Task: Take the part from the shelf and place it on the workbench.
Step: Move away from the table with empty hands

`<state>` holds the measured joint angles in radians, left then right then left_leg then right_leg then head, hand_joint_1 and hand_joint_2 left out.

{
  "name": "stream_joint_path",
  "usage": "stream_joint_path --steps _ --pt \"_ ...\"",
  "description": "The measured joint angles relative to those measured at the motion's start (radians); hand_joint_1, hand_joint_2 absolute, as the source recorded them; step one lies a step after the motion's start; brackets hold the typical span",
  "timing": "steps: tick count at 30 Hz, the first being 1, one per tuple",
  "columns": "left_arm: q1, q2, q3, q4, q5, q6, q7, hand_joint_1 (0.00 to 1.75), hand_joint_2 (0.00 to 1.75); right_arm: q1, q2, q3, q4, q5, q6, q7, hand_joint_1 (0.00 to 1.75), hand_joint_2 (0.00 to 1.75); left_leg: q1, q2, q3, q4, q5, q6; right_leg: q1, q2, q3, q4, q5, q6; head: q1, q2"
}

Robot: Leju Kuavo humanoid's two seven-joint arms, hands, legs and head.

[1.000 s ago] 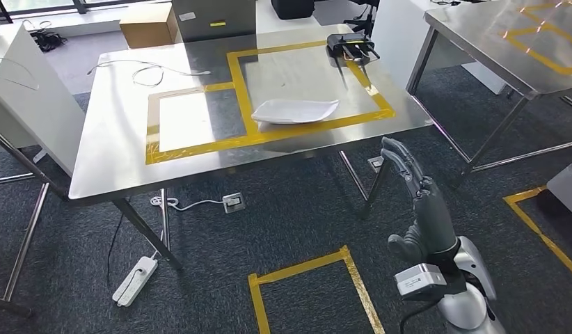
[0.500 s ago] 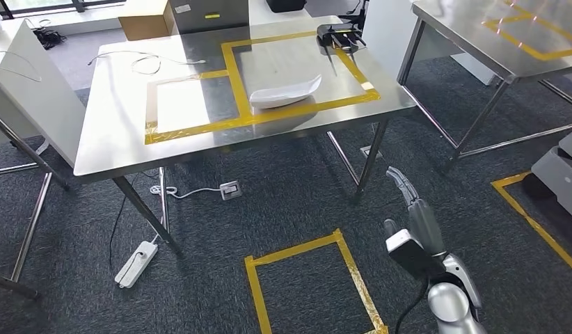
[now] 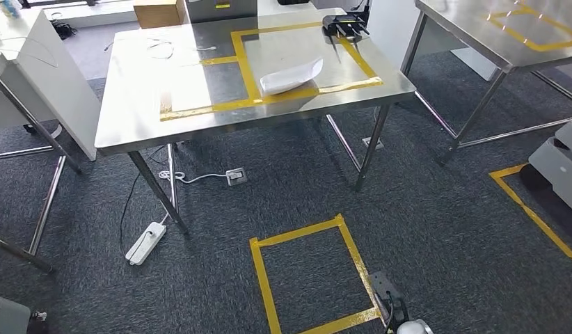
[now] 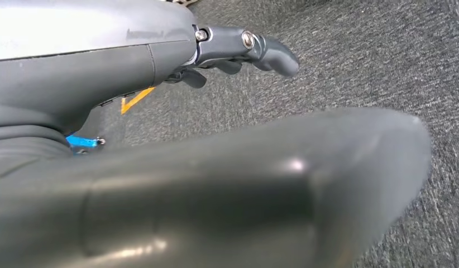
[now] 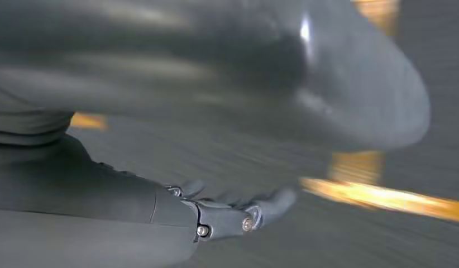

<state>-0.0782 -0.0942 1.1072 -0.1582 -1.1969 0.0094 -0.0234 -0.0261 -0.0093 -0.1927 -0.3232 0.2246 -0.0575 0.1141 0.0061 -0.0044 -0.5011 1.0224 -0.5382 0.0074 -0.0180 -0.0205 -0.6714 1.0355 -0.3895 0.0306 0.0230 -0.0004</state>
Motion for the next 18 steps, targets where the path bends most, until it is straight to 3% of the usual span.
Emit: stream_joint_path --steps 1,2,4,5,6,7,8,10,11,12,14,15,16,18 --pt "-0.002 0.0 0.0 0.0 0.0 -0.001 -0.002 0.0 0.0 0.007 0.005 -0.011 0.022 -0.011 -0.014 0.041 0.0 1.31 0.002 0.002 -0.013 -0.002 0.013 0.008 -0.001 0.004 -0.012 0.027 -0.035 0.005 0.0 0.0" --pt "-0.004 -0.001 0.0 0.0 -0.001 -0.002 -0.003 0.0 0.0 0.012 0.01 -0.024 0.04 -0.026 -0.027 0.062 0.0 1.75 0.002 0.005 -0.027 -0.002 0.025 0.013 -0.002 0.008 -0.028 0.075 -0.088 0.008 0.0 0.0" --pt "-0.004 -0.001 0.0 0.0 -0.009 -0.005 0.005 0.0 0.0 0.015 0.022 -0.053 0.065 -0.06 -0.044 0.058 0.0 1.75 0.0 0.011 -0.055 0.0 0.049 0.017 -0.001 0.012 -0.057 0.206 -0.187 0.012 0.001 0.0" --pt "-0.004 -0.001 -0.001 0.0 -0.016 -0.007 0.012 0.0 0.0 0.014 0.028 -0.069 0.075 -0.075 -0.047 0.047 0.0 1.75 -0.002 0.014 -0.069 0.002 0.06 0.017 0.0 0.013 -0.059 0.256 -0.205 0.012 0.001 0.0" --pt "-0.003 -0.001 -0.002 0.0 -0.022 -0.007 0.02 0.0 0.0 0.015 0.034 -0.082 0.082 -0.084 -0.048 0.036 0.0 1.75 -0.003 0.016 -0.083 0.004 0.071 0.016 0.0 0.013 -0.045 0.276 -0.2 0.01 0.001 0.0" --pt "-0.003 -0.001 -0.004 0.0 -0.026 -0.006 0.029 0.0 0.0 0.014 0.039 -0.093 0.089 -0.086 -0.046 0.026 0.0 1.75 -0.004 0.017 -0.099 0.006 0.081 0.014 0.001 0.013 -0.011 0.258 -0.18 0.007 0.001 0.0" --pt "-0.003 -0.001 -0.005 0.001 -0.029 -0.005 0.037 0.0 0.0 0.014 0.043 -0.1 0.094 -0.081 -0.042 0.016 0.0 1.75 -0.004 0.017 -0.112 0.009 0.091 0.012 0.002 0.013 0.042 0.202 -0.158 0.002 0.001 0.0" --pt "-0.006 -0.004 -0.007 0.0 -0.031 -0.001 0.045 0.0 0.0 0.009 0.047 -0.105 0.1 -0.058 -0.033 0.001 0.0 1.75 -0.005 0.017 -0.128 0.012 0.108 0.004 0.008 0.014 0.155 0.053 -0.154 -0.013 0.001 0.0" --pt "-0.008 -0.006 -0.008 0.0 -0.033 0.0 0.047 0.0 0.0 0.007 0.049 -0.105 0.103 -0.047 -0.032 -0.005 0.0 1.75 -0.005 0.018 -0.129 0.011 0.116 -0.002 0.012 0.014 0.187 0.002 -0.161 -0.02 0.002 0.0" --pt "-0.011 -0.007 -0.009 0.0 -0.036 0.001 0.048 0.0 0.0 0.004 0.05 -0.105 0.105 -0.039 -0.033 -0.008 0.0 1.75 -0.004 0.018 -0.129 0.009 0.124 -0.009 0.016 0.014 0.199 -0.023 -0.168 -0.027 0.002 0.0" --pt "-0.014 -0.007 -0.016 0.0 -0.045 0.001 0.053 0.0 0.0 0.001 0.055 -0.105 0.111 -0.029 -0.035 -0.014 0.0 1.75 -0.002 0.017 -0.129 0.003 0.138 -0.022 0.017 0.013 0.188 -0.032 -0.153 -0.042 0.005 0.0" --pt "-0.014 -0.007 -0.02 0.0 -0.048 0.002 0.056 0.0 0.0 -0.001 0.058 -0.105 0.113 -0.025 -0.035 -0.016 0.0 1.75 -0.001 0.015 -0.136 0.007 0.13 -0.029 0.015 0.012 0.179 -0.036 -0.141 -0.05 0.005 0.0" --pt "-0.014 -0.009 -0.023 0.0 -0.051 0.002 0.059 0.0 0.0 -0.002 0.061 -0.105 0.115 -0.021 -0.035 -0.018 0.0 1.75 0.0 0.013 -0.145 0.026 0.102 -0.034 0.013 0.011 0.168 -0.04 -0.127 -0.058 0.004 0.0" --pt "-0.018 -0.013 -0.026 0.0 -0.052 0.004 0.059 0.0 0.0 -0.003 0.065 -0.104 0.116 -0.006 -0.033 -0.014 0.0 1.75 0.002 0.009 -0.171 0.118 0.002 -0.043 0.012 0.011 0.141 -0.043 -0.101 -0.066 0.002 0.0"
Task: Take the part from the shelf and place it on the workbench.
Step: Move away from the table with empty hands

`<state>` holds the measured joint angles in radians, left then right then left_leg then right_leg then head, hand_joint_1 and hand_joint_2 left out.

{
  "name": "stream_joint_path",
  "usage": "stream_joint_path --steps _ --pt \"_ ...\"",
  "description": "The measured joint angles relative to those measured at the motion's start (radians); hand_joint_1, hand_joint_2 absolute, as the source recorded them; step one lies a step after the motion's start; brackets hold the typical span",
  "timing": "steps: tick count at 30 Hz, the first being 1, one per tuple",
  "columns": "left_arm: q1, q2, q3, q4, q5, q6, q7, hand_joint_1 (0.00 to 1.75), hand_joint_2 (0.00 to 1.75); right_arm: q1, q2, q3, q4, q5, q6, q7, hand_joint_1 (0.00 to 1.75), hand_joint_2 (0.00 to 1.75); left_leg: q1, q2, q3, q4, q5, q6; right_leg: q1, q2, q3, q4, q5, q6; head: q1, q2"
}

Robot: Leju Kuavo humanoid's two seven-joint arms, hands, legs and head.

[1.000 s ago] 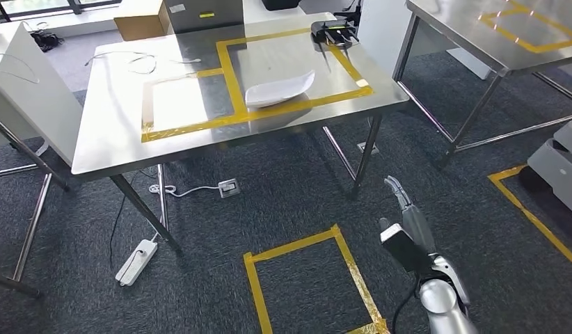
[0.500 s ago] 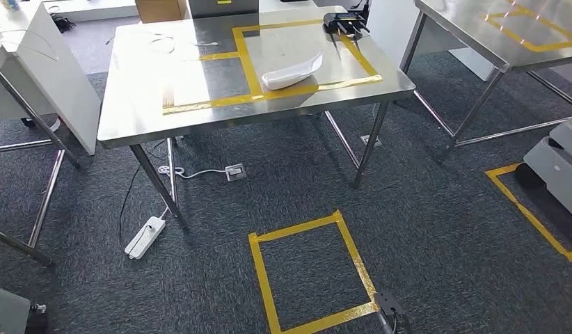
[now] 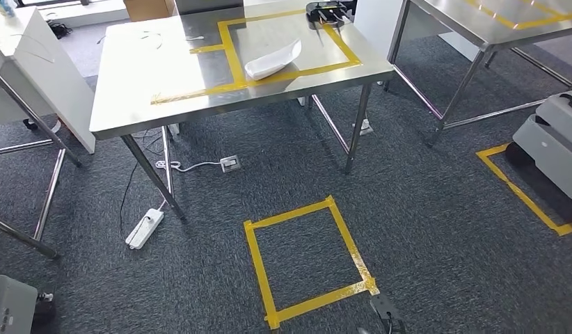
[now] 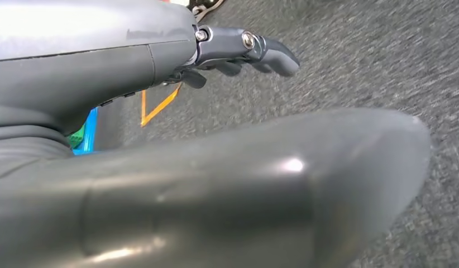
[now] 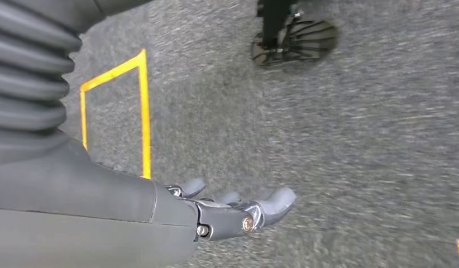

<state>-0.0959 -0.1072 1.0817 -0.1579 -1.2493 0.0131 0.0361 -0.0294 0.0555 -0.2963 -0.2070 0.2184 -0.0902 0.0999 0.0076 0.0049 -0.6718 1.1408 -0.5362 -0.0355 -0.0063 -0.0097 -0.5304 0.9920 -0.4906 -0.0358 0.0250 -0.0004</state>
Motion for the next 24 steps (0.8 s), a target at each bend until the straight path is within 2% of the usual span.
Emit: stream_joint_path --steps 1,2,3,4,5,6,7,8,9,11,12,13,14,16,17,18,19,20,21,22,23,24 --pt "-0.004 -0.002 -0.001 0.0 0.0 0.0 -0.001 0.0 0.0 0.0 0.002 0.002 0.001 0.009 0.001 0.004 0.0 1.75 0.001 0.0 -0.01 0.063 -0.045 -0.003 0.001 -0.001 -0.015 0.001 0.012 -0.001 -0.001 0.0" --pt "-0.008 -0.003 -0.003 0.0 0.0 0.0 -0.002 0.0 0.0 0.0 0.003 0.005 0.002 0.017 0.002 0.009 0.0 1.75 0.001 0.0 -0.013 0.115 -0.067 -0.005 0.002 -0.001 -0.03 0.003 0.023 -0.001 -0.001 0.0" --pt "-0.012 -0.004 -0.005 0.0 -0.001 -0.002 -0.002 0.0 0.0 0.0 0.005 0.008 0.004 0.022 0.002 0.012 0.0 1.75 0.001 0.0 -0.004 0.144 -0.066 -0.006 0.003 -0.002 -0.046 0.007 0.034 0.0 -0.001 0.0" --pt "-0.016 -0.005 -0.007 0.0 -0.002 -0.006 -0.002 0.0 0.0 0.0 0.006 0.011 0.005 0.025 0.001 0.015 0.0 1.75 0.001 -0.001 0.02 0.139 -0.045 -0.004 0.003 -0.003 -0.061 0.011 0.044 0.002 -0.001 0.0" --pt "-0.02 -0.005 -0.009 0.0 -0.004 -0.012 -0.001 0.0 0.0 -0.001 0.008 0.012 0.007 0.026 0.0 0.018 0.0 1.75 0.001 -0.001 0.061 0.098 -0.018 -0.002 0.003 -0.003 -0.075 0.015 0.053 0.004 -0.001 0.0" --pt "-0.024 -0.005 -0.012 -0.001 -0.006 -0.018 0.002 0.0 0.0 -0.001 0.011 0.014 0.008 0.026 -0.002 0.023 0.0 1.75 0.0 -0.002 0.113 0.028 -0.004 0.003 0.003 -0.004 -0.086 0.019 0.061 0.006 0.0 0.0" --pt "-0.027 -0.005 -0.014 -0.002 -0.008 -0.022 0.007 0.0 0.0 -0.001 0.013 0.014 0.009 0.026 -0.004 0.03 0.0 1.75 -0.002 -0.002 0.164 -0.048 -0.002 0.007 0.004 -0.003 -0.095 0.022 0.069 0.01 0.0 0.0" --pt "-0.03 -0.005 -0.018 -0.003 -0.008 -0.022 0.012 0.0 0.0 -0.002 0.015 0.014 0.009 0.028 -0.005 0.039 0.0 1.75 -0.005 -0.003 0.199 -0.106 -0.007 0.012 0.004 -0.004 -0.1 0.023 0.078 0.015 0.0 0.0" --pt "-0.031 -0.005 -0.021 -0.004 -0.008 -0.02 0.017 0.0 0.0 -0.003 0.016 0.014 0.01 0.03 -0.006 0.047 0.0 1.75 -0.008 -0.004 0.217 -0.143 -0.016 0.017 0.003 -0.004 -0.103 0.022 0.086 0.02 0.0 0.0" --pt "-0.032 -0.006 -0.024 -0.005 -0.008 -0.014 0.023 0.0 0.0 -0.003 0.017 0.016 0.013 0.033 -0.004 0.059 0.0 1.75 -0.01 -0.003 0.211 -0.155 -0.008 0.029 0.002 -0.003 -0.106 0.016 0.104 0.032 -0.002 0.0" --pt "-0.032 -0.007 -0.024 -0.005 -0.008 -0.01 0.027 0.0 0.0 -0.002 0.017 0.016 0.015 0.033 -0.004 0.064 0.0 1.75 -0.008 -0.001 0.205 -0.157 0.002 0.037 0.002 -0.001 -0.111 0.019 0.101 0.038 -0.003 0.0" --pt "-0.032 -0.008 -0.024 -0.006 -0.01 -0.006 0.031 0.0 0.0 -0.001 0.017 0.016 0.017 0.03 -0.005 0.067 0.0 1.75 -0.006 0.001 0.195 -0.16 0.013 0.046 0.001 0.001 -0.119 0.035 0.079 0.045 -0.001 0.0" --pt "-0.031 -0.01 -0.024 -0.007 -0.012 -0.001 0.036 0.0 0.0 0.0 0.018 0.016 0.018 0.027 -0.008 0.07 0.0 1.75 -0.002 0.002 0.185 -0.162 0.026 0.052 -0.001 0.003 -0.133 0.07 0.039 0.051 0.0 0.0" --pt "-0.027 -0.011 -0.025 -0.008 -0.018 0.008 0.046 0.0 0.0 0.0 0.018 0.015 0.019 0.018 -0.016 0.075 0.0 1.75 -0.002 0.004 0.159 -0.159 0.048 0.058 -0.005 0.005 -0.166 0.193 -0.061 0.061 0.003 0.0" --pt "-0.025 -0.012 -0.025 -0.008 -0.019 0.011 0.05 0.0 0.0 -0.001 0.019 0.015 0.019 0.016 -0.019 0.078 0.0 1.75 -0.002 0.005 0.145 -0.157 0.058 0.057 -0.007 0.005 -0.178 0.254 -0.09 0.064 0.003 0.0" --pt "-0.023 -0.013 -0.025 -0.008 -0.02 0.014 0.053 0.0 0.0 -0.001 0.019 0.014 0.02 0.014 -0.02 0.08 0.0 1.75 -0.001 0.006 0.129 -0.152 0.068 0.056 -0.008 0.005 -0.175 0.29 -0.095 0.068 0.003 0.0" --pt "-0.022 -0.014 -0.025 -0.008 -0.019 0.015 0.053 0.0 0.0 -0.001 0.018 0.014 0.02 0.014 -0.02 0.081 0.0 1.75 0.0 0.006 0.112 -0.147 0.076 0.053 -0.01 0.005 -0.156 0.292 -0.079 0.07 0.003 0.0" --pt "-0.022 -0.015 -0.025 -0.008 -0.016 0.016 0.053 0.0 0.0 -0.001 0.018 0.013 0.02 0.014 -0.02 0.081 0.0 1.75 0.002 0.006 0.097 -0.14 0.083 0.049 -0.012 0.005 -0.117 0.253 -0.053 0.072 0.003 0.0" --pt "-0.022 -0.016 -0.025 -0.008 -0.013 0.016 0.051 0.0 0.0 -0.002 0.018 0.013 0.02 0.013 -0.019 0.08 0.0 1.75 0.004 0.006 0.083 -0.131 0.089 0.044 -0.015 0.006 -0.066 0.185 -0.037 0.074 0.003 0.0" --pt "-0.023 -0.017 -0.025 -0.009 -0.011 0.016 0.049 0.0 0.0 -0.003 0.019 0.013 0.02 0.012 -0.019 0.077 0.0 1.75 0.004 0.006 0.071 -0.122 0.093 0.038 -0.014 0.007 -0.019 0.115 -0.034 0.073 0.004 0.0" --pt "-0.023 -0.017 -0.025 -0.009 -0.009 0.016 0.048 0.0 0.0 -0.004 0.02 0.013 0.02 0.01 -0.018 0.072 0.0 1.75 0.004 0.006 0.063 -0.116 0.098 0.032 -0.012 0.009 0.013 0.063 -0.037 0.068 0.004 0.0" --pt "-0.023 -0.018 -0.025 -0.01 -0.008 0.016 0.047 0.0 0.0 -0.005 0.021 0.012 0.02 0.008 -0.017 0.065 0.0 1.75 0.003 0.006 0.057 -0.113 0.105 0.025 -0.009 0.011 0.026 0.034 -0.045 0.061 0.005 0.0"
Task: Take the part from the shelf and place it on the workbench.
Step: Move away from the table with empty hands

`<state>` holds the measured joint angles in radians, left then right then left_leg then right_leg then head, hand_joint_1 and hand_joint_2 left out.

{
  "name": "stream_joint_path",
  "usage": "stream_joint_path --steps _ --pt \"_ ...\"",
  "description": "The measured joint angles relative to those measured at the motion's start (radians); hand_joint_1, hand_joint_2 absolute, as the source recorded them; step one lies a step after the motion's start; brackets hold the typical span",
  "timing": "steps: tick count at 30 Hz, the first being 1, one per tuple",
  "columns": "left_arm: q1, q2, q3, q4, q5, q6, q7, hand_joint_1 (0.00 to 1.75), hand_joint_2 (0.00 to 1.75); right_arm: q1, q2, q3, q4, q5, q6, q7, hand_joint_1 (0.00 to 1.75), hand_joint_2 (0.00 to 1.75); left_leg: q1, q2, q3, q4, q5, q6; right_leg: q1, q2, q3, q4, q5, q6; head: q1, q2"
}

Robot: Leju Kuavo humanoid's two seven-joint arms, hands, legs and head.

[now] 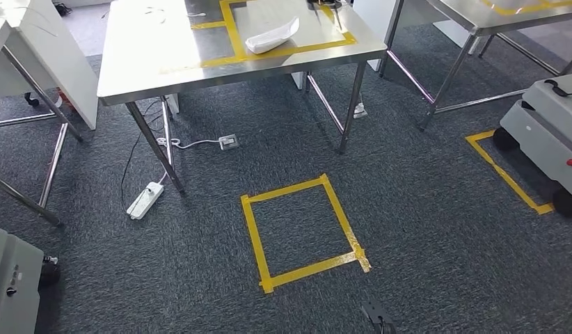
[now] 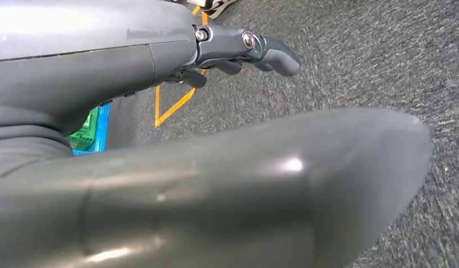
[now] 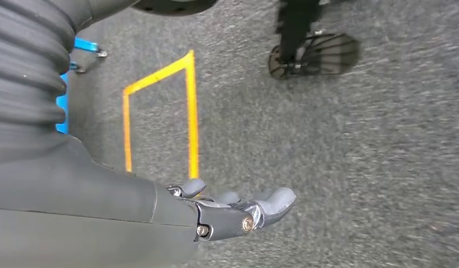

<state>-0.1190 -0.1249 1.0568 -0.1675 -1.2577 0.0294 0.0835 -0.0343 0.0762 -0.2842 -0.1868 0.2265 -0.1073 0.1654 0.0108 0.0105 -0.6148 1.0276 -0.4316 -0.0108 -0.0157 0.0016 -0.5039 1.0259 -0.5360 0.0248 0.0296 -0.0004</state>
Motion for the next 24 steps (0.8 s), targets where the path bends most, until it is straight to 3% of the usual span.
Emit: stream_joint_path --steps 2,4,6,8,9,10,12,14,15,16,18,19,20,23,24 --pt "0.002 0.0 0.0 0.0 -0.002 0.0 0.003 0.0 0.0 0.001 0.001 -0.003 0.001 -0.005 0.001 -0.013 0.0 1.75 0.0 -0.001 -0.005 -0.003 0.015 -0.015 0.004 0.002 -0.008 -0.004 0.007 -0.02 0.0 0.0" --pt "0.004 -0.001 -0.001 0.0 -0.005 0.0 0.006 0.0 0.0 0.0 0.002 -0.006 0.003 -0.006 0.003 -0.019 0.0 1.75 0.002 -0.003 -0.017 0.011 -0.004 -0.027 0.002 -0.002 -0.025 -0.007 0.022 -0.039 0.0 0.0" --pt "0.002 -0.002 -0.001 0.0 -0.005 0.001 0.004 0.0 0.0 -0.002 0.003 -0.007 0.004 -0.001 0.01 -0.019 0.0 1.75 0.004 -0.005 -0.044 0.091 -0.089 -0.034 0.002 -0.004 -0.047 -0.009 0.042 -0.052 -0.002 0.0" --pt "-0.003 -0.003 -0.001 0.0 -0.003 0.001 -0.002 0.0 0.0 -0.001 0.003 -0.007 0.004 0.004 0.018 -0.02 0.0 1.75 0.003 -0.006 -0.07 0.218 -0.174 -0.035 0.007 -0.006 -0.074 -0.007 0.063 -0.057 -0.002 0.0" --pt "-0.006 -0.003 -0.001 0.0 -0.002 0.0 -0.004 0.0 0.0 -0.001 0.003 -0.007 0.004 0.005 0.02 -0.023 0.0 1.75 0.002 -0.006 -0.069 0.262 -0.186 -0.034 0.01 -0.007 -0.087 -0.007 0.074 -0.057 -0.002 0.0" --pt "-0.007 -0.003 -0.002 0.0 -0.001 -0.001 -0.005 0.0 0.0 -0.001 0.003 -0.007 0.004 0.004 0.02 -0.027 0.0 1.75 0.001 -0.006 -0.055 0.276 -0.176 -0.031 0.013 -0.008 -0.1 -0.006 0.084 -0.058 -0.002 0.0" --pt "-0.009 -0.004 -0.004 0.0 -0.004 -0.003 -0.003 0.0 0.0 -0.001 0.004 -0.007 0.004 0.001 0.02 -0.037 0.0 1.75 -0.005 -0.007 0.023 0.197 -0.123 -0.016 0.017 -0.008 -0.124 -0.004 0.105 -0.057 -0.002 0.0" --pt "-0.012 -0.003 -0.006 -0.001 -0.006 -0.002 -0.002 0.0 0.0 -0.002 0.006 -0.009 0.004 -0.001 0.018 -0.033 0.0 1.75 -0.013 -0.008 0.127 0.047 -0.115 0.001 0.02 -0.009 -0.141 -0.003 0.125 -0.051 -0.001 0.0" --pt "-0.014 -0.004 -0.007 -0.002 -0.006 -0.002 -0.002 0.0 0.0 -0.002 0.007 -0.01 0.004 -0.002 0.018 -0.027 0.0 1.75 -0.018 -0.008 0.158 -0.006 -0.122 0.007 0.019 -0.01 -0.144 -0.005 0.135 -0.046 -0.001 0.0" --pt "-0.015 -0.004 -0.007 -0.002 -0.006 -0.001 -0.003 0.0 0.0 -0.002 0.008 -0.011 0.004 -0.001 0.018 -0.021 0.0 1.75 -0.022 -0.009 0.171 -0.036 -0.131 0.01 0.017 -0.011 -0.146 -0.007 0.145 -0.04 -0.002 0.0" --pt "-0.017 -0.006 -0.01 -0.002 -0.006 -0.002 -0.004 0.0 0.0 -0.001 0.008 -0.013 0.004 -0.001 0.019 -0.016 0.0 1.75 -0.022 -0.009 0.161 -0.047 -0.115 0.018 0.014 -0.012 -0.148 -0.015 0.161 -0.028 -0.005 0.0" --pt "-0.018 -0.007 -0.011 -0.002 -0.007 -0.003 -0.004 0.0 0.0 0.0 0.009 -0.015 0.004 -0.002 0.019 -0.015 0.0 1.75 -0.019 -0.007 0.153 -0.05 -0.104 0.025 0.013 -0.01 -0.153 -0.008 0.149 -0.021 -0.007 0.0" --pt "-0.02 -0.008 -0.012 -0.002 -0.008 -0.004 -0.003 0.0 0.0 0.001 0.009 -0.018 0.004 -0.004 0.019 -0.015 0.0 1.75 -0.017 -0.005 0.142 -0.053 -0.09 0.032 0.012 -0.008 -0.162 0.014 0.117 -0.014 -0.006 0.0" --pt "-0.019 -0.01 -0.014 -0.003 -0.011 -0.002 0.005 0.0 0.0 -0.001 0.009 -0.025 0.005 -0.007 0.015 -0.014 0.0 1.75 -0.014 0.0 0.101 -0.052 -0.054 0.041 0.006 -0.004 -0.201 0.183 -0.032 0.003 -0.003 0.0" --pt "-0.018 -0.011 -0.014 -0.003 -0.011 -0.002 0.007 0.0 0.0 -0.001 0.008 -0.026 0.005 -0.006 0.015 -0.012 0.0 1.75 -0.013 0.001 0.085 -0.049 -0.042 0.04 0.004 -0.004 -0.205 0.238 -0.048 0.007 -0.003 0.0"
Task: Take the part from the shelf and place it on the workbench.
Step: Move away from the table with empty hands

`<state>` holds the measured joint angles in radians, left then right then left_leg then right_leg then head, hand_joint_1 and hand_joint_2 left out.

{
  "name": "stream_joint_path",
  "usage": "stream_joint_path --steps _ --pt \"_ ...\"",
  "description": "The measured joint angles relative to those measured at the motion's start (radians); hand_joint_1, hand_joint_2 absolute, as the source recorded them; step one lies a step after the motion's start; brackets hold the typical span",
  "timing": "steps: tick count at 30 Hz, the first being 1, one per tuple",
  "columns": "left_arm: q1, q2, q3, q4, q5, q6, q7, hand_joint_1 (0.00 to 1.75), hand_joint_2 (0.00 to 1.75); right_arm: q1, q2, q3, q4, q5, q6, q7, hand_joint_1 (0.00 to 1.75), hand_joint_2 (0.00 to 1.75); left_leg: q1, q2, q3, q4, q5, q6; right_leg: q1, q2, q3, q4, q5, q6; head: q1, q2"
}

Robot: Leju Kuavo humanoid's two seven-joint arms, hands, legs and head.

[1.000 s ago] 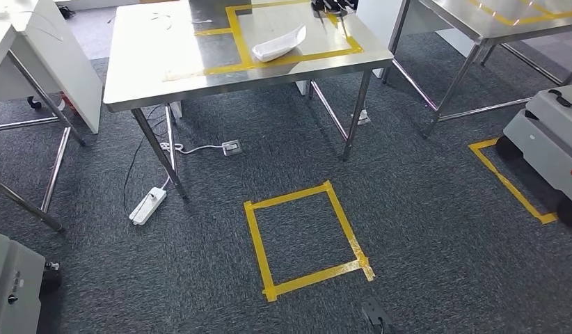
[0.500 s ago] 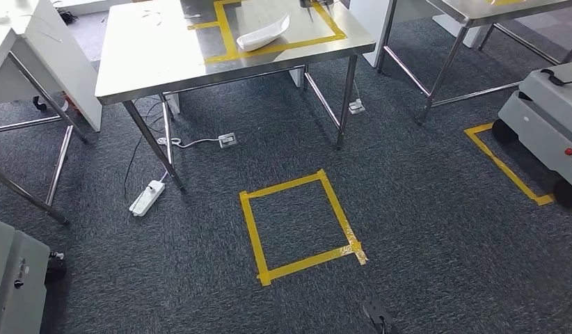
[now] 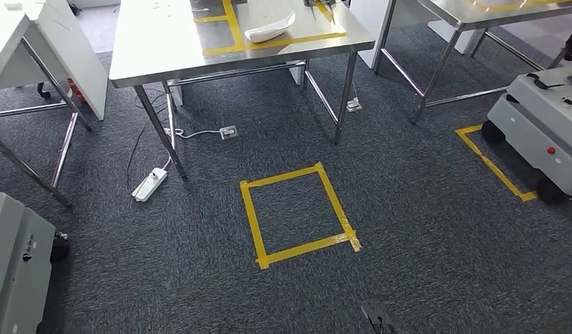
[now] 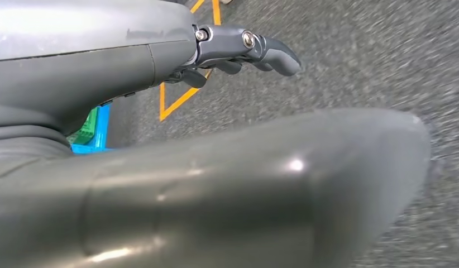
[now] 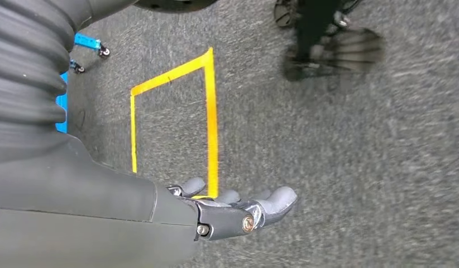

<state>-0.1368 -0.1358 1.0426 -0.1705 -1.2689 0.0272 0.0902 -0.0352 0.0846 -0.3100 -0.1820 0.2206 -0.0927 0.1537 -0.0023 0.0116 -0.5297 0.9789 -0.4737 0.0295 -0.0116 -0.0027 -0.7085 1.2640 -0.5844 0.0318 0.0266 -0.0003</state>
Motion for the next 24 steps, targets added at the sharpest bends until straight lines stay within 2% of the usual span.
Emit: stream_joint_path --steps 1,2,3,4,5,6,7,8,10,11,12,14,15,16,17,18,19,20,21,22,24 --pt "0.001 0.0 0.0 0.0 0.0 -0.002 -0.001 0.0 0.0 0.0 0.0 0.0 0.0 0.002 0.001 0.002 0.0 1.75 0.001 0.001 -0.017 0.005 0.011 -0.002 -0.002 0.0 0.008 0.03 0.01 0.003 0.0 0.0" --pt "0.001 -0.001 0.0 0.0 0.0 -0.008 -0.004 0.0 0.0 0.0 0.0 -0.001 0.0 0.004 0.002 0.004 0.0 1.75 0.003 0.002 -0.036 0.012 0.021 -0.006 -0.004 0.0 0.03 0.028 0.038 0.006 0.0 0.0" --pt "0.001 -0.001 0.0 0.0 0.0 -0.015 -0.007 0.0 0.0 0.0 0.0 -0.001 0.0 0.005 0.004 0.003 0.0 1.75 0.005 0.002 -0.058 0.022 0.03 -0.01 -0.006 0.0 0.069 -0.007 0.07 0.008 0.001 0.0" --pt "0.001 0.0 0.0 0.0 0.0 -0.021 -0.01 0.0 0.0 -0.002 0.0 -0.001 0.0 0.006 0.005 0.001 0.0 1.75 0.007 0.002 -0.077 0.033 0.037 -0.016 -0.007 0.0 0.116 -0.067 0.08 0.01 0.001 0.0" --pt "0.001 0.0 0.0 -0.001 0.0 -0.026 -0.012 0.0 0.0 -0.003 0.0 -0.001 0.0 0.005 0.004 -0.003 0.0 1.75 0.007 0.002 -0.093 0.044 0.042 -0.022 -0.006 0.001 0.165 -0.137 0.072 0.008 0.002 0.0" --pt "0.001 0.001 -0.001 -0.001 0.0 -0.03 -0.015 0.0 0.0 -0.005 0.0 -0.002 0.0 0.003 0.004 -0.008 0.0 1.75 0.007 0.002 -0.103 0.052 0.047 -0.029 -0.004 0.002 0.2 -0.194 0.052 0.001 0.003 0.0" --pt "0.001 0.001 -0.001 -0.002 0.0 -0.034 -0.019 0.0 0.44 -0.005 0.0 -0.004 0.0 0.0 0.004 -0.014 0.0 1.75 0.006 0.002 -0.109 0.055 0.053 -0.036 0.0 0.002 0.218 -0.231 0.029 -0.008 0.003 0.0" --pt "0.002 0.001 -0.001 -0.002 0.0 -0.039 -0.026 0.0 0.87 -0.005 0.0 -0.007 0.0 -0.003 0.004 -0.019 0.0 1.75 0.006 0.002 -0.111 0.055 0.059 -0.042 0.003 0.003 0.225 -0.247 0.022 -0.019 0.004 0.0" --pt "0.007 0.002 -0.001 -0.002 0.004 -0.049 -0.044 0.0 1.75 -0.002 0.001 -0.013 0.0 -0.006 0.011 -0.025 0.0 1.75 0.009 0.001 -0.117 0.059 0.06 -0.055 0.002 -0.001 0.215 -0.251 0.033 -0.039 0.004 0.0" --pt "0.011 0.002 -0.001 -0.002 0.007 -0.053 -0.052 0.0 1.75 -0.002 0.0 -0.015 0.0 -0.005 0.018 -0.026 0.0 1.75 0.011 -0.001 -0.125 0.077 0.04 -0.06 0.001 -0.003 0.208 -0.252 0.041 -0.048 0.003 0.0" --pt "0.015 0.002 -0.001 -0.002 0.01 -0.056 -0.057 0.0 1.75 -0.001 0.0 -0.017 0.0 -0.003 0.025 -0.027 0.0 1.75 0.012 -0.002 -0.139 0.114 0.004 -0.064 0.0 -0.005 0.199 -0.254 0.05 -0.055 0.002 0.0" --pt "0.025 0.003 -0.009 -0.002 0.02 -0.06 -0.055 0.0 1.75 -0.001 0.0 -0.016 -0.001 0.001 0.038 -0.034 0.0 1.75 0.013 -0.005 -0.176 0.239 -0.085 -0.07 0.002 -0.006 0.182 -0.253 0.064 -0.061 0.0 0.0" --pt "0.032 0.004 -0.02 -0.002 0.03 -0.06 -0.05 0.0 1.75 -0.001 0.0 -0.016 -0.004 0.0 0.043 -0.039 0.0 1.75 0.013 -0.006 -0.188 0.297 -0.111 -0.071 0.004 -0.007 0.173 -0.252 0.071 -0.062 0.0 0.0" --pt "0.042 0.005 -0.035 -0.002 0.046 -0.06 -0.044 0.0 1.75 0.0 0.0 -0.014 -0.007 -0.002 0.047 -0.044 0.0 1.31 0.012 -0.006 -0.186 0.327 -0.115 -0.07 0.005 -0.007 0.165 -0.252 0.077 -0.061 0.0 0.0" --pt "0.052 0.007 -0.051 -0.002 0.068 -0.061 -0.041 0.0 1.75 0.0 0.0 -0.012 -0.013 -0.005 0.049 -0.048 0.0 0.87 0.012 -0.007 -0.165 0.318 -0.102 -0.068 0.006 -0.007 0.158 -0.251 0.082 -0.06 0.0 0.0" --pt "0.063 0.009 -0.067 -0.001 0.09 -0.061 -0.04 0.0 1.75 -0.001 -0.001 -0.009 -0.02 -0.008 0.051 -0.05 0.0 0.44 0.012 -0.007 -0.126 0.271 -0.077 -0.064 0.006 -0.007 0.153 -0.251 0.087 -0.058 0.0 0.0" --pt "0.072 0.011 -0.081 0.0 0.111 -0.061 -0.039 0.0 1.31 -0.002 -0.002 -0.006 -0.028 -0.011 0.052 -0.053 0.0 0.0 0.011 -0.007 -0.076 0.2 -0.056 -0.059 0.006 -0.007 0.151 -0.25 0.091 -0.055 0.0 0.0" --pt "0.079 0.013 -0.095 0.0 0.133 -0.062 -0.039 0.0 0.87 -0.002 -0.002 -0.003 -0.036 -0.015 0.054 -0.055 0.0 0.0 0.009 -0.007 -0.027 0.128 -0.046 -0.054 0.007 -0.008 0.149 -0.249 0.094 -0.051 0.0 0.0" --pt "0.086 0.015 -0.111 0.001 0.156 -0.061 -0.04 0.0 0.44 -0.004 -0.003 0.001 -0.043 -0.018 0.055 -0.057 0.0 0.0 0.006 -0.008 0.007 0.074 -0.042 -0.049 0.008 -0.009 0.147 -0.249 0.098 -0.045 0.001 0.0" --pt "0.093 0.017 -0.13 0.001 0.181 -0.061 -0.042 0.0 0.0 -0.005 -0.005 0.006 -0.052 -0.023 0.056 -0.06 0.0 0.0 0.003 -0.008 0.024 0.04 -0.045 -0.045 0.008 -0.01 0.146 -0.249 0.102 -0.04 0.0 0.0" --pt "0.11 0.022 -0.177 0.001 0.244 -0.059 -0.044 0.0 0.0 -0.005 -0.01 0.02 -0.068 -0.034 0.057 -0.066 0.0 0.0 0.001 -0.008 0.023 0.026 -0.046 -0.043 0.01 -0.012 0.144 -0.249 0.104 -0.043 0.001 0.0"
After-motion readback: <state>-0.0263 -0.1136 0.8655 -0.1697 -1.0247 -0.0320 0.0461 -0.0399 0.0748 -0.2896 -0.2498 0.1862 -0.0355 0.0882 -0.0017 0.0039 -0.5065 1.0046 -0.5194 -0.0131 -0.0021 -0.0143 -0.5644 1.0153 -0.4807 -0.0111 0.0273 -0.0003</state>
